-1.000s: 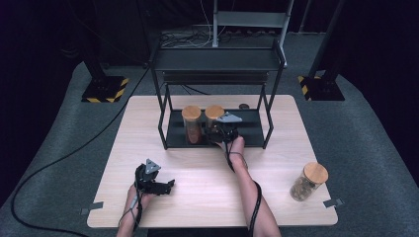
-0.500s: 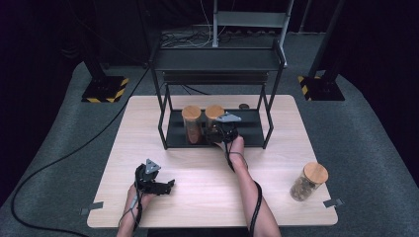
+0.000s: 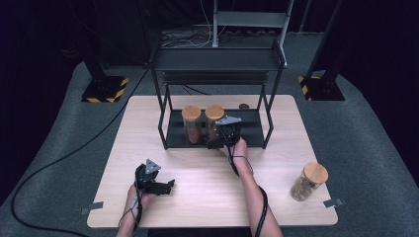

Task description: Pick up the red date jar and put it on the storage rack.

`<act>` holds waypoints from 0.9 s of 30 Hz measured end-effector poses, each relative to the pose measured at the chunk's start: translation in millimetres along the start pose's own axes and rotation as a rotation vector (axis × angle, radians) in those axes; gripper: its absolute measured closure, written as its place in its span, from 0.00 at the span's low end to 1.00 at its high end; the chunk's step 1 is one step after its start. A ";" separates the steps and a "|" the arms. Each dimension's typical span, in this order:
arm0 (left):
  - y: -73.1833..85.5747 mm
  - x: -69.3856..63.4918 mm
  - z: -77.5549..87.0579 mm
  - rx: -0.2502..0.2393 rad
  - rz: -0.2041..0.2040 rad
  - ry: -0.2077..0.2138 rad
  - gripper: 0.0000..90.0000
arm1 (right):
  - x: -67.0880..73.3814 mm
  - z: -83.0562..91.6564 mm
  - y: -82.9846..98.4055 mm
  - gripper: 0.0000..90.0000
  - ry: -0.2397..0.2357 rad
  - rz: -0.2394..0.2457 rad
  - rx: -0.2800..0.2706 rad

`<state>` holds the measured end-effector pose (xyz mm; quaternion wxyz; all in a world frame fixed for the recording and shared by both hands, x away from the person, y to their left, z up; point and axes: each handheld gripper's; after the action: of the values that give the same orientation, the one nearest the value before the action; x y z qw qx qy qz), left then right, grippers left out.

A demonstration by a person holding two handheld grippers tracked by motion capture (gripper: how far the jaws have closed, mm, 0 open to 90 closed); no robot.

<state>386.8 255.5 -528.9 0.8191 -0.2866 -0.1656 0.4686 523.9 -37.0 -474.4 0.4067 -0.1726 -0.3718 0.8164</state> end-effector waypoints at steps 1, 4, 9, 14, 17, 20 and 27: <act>0.0 0.0 0.0 0.000 0.000 0.000 0.03 | 0.6 2.5 1.0 0.00 -0.004 -0.001 0.004; 0.0 0.0 0.0 0.000 -0.001 0.000 0.03 | 2.4 8.8 5.3 0.00 -0.011 -0.006 0.024; 0.0 0.0 0.0 0.000 0.000 0.000 0.03 | 6.9 15.6 17.7 0.00 -0.018 0.014 0.065; 0.0 0.1 0.0 0.000 0.000 0.000 0.03 | 14.2 21.4 33.5 0.00 -0.020 0.035 0.079; 0.0 0.0 -0.1 -0.001 0.001 0.000 0.03 | 20.1 26.5 43.2 0.00 -0.020 0.046 0.089; 0.0 0.0 0.0 0.000 0.001 0.000 0.03 | 25.8 32.0 54.6 0.00 -0.030 0.050 0.091; 0.0 0.1 -0.1 0.000 0.001 0.001 0.03 | 32.8 42.9 82.8 0.00 -0.016 0.051 0.123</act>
<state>386.9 255.6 -529.0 0.8189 -0.2870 -0.1653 0.4688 434.4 -63.5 -507.1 0.3925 -0.1502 -0.3196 0.8493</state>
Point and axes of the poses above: each handheld gripper's, and its own axes: z roughly backward along the jaws, y roughly out of its underside, x roughly to its left, and after that the axes turned 7 degrees about x, right-handed
